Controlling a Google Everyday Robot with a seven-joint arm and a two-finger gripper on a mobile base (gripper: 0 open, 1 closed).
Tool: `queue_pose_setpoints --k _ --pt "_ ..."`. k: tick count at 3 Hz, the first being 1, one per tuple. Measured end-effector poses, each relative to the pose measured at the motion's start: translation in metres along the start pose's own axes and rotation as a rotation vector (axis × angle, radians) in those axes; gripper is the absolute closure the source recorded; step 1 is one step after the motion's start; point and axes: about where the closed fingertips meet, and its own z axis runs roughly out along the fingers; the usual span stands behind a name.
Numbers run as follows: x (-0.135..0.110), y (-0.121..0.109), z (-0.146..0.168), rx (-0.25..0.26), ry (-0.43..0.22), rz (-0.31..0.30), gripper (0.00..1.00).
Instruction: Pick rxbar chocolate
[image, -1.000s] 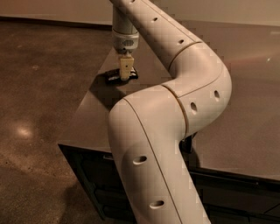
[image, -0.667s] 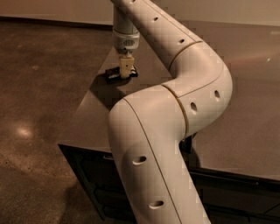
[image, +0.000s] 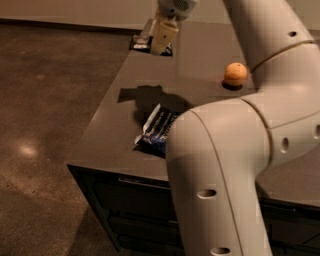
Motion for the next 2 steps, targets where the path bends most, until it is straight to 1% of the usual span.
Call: queue_pose_setpoints --k 1,2 --pt "-0.0055 0.0043 -0.0465 0.062 -0.095 0.053 1.00" --pt "-0.0116 -0.0043 -0.0488 0.095 -0.124 0.059 1.00"
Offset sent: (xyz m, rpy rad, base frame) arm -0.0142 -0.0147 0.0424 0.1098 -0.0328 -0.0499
